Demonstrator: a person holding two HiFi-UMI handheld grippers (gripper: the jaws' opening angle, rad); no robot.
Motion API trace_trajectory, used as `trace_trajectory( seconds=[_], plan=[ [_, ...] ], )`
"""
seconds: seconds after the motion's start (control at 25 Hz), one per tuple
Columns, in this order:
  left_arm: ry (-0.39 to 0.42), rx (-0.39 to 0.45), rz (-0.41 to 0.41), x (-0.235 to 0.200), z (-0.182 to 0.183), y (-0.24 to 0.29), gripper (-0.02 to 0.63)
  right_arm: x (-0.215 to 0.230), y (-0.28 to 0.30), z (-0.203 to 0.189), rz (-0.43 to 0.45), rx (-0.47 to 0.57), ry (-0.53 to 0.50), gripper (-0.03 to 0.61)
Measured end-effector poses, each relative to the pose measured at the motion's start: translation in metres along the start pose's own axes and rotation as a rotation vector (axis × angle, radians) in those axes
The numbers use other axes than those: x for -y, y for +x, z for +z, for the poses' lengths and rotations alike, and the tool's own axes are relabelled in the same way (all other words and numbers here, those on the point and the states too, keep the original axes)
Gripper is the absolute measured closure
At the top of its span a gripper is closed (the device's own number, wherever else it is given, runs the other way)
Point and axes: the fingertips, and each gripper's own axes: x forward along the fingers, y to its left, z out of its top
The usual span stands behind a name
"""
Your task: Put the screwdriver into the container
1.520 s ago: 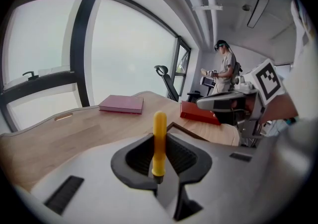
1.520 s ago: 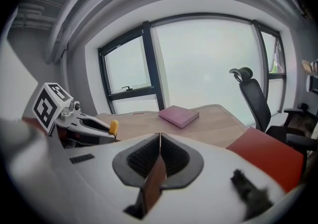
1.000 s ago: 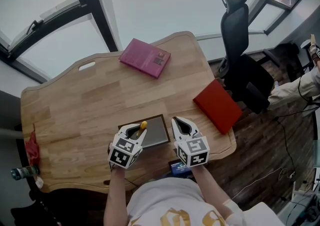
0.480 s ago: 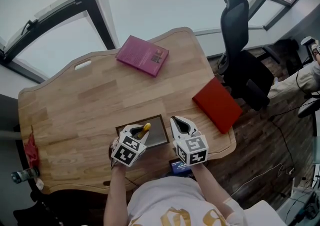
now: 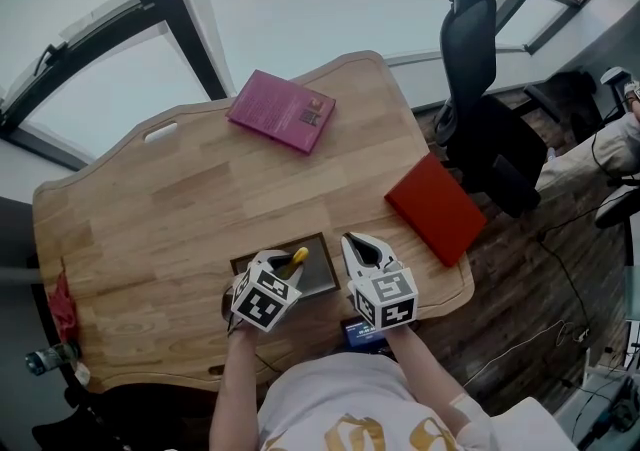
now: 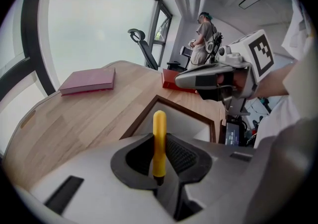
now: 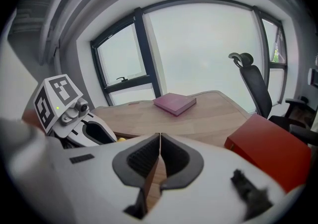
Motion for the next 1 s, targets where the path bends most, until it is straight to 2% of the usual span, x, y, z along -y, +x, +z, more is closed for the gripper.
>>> trace_trajectory(
  seconds=[0.56,0.84,1.0],
  plan=[
    [0.027,-0.108,-0.073,0.012,-0.01,0.022,0.535,0.005,0.01,-0.008,-0.004,-0.033,-0.003,0.546],
    [0.032,-0.168,-0.065,0.016,-0.017,0.033,0.534,0.008,0.015,-0.014,-0.002,-0.053,0.0,0.546],
    [0.01,-0.214,-0.075,0.014,-0.023,0.04,0.534,0.009,0.018,-0.013,-0.002,-0.053,-0.001,0.546]
  ],
)
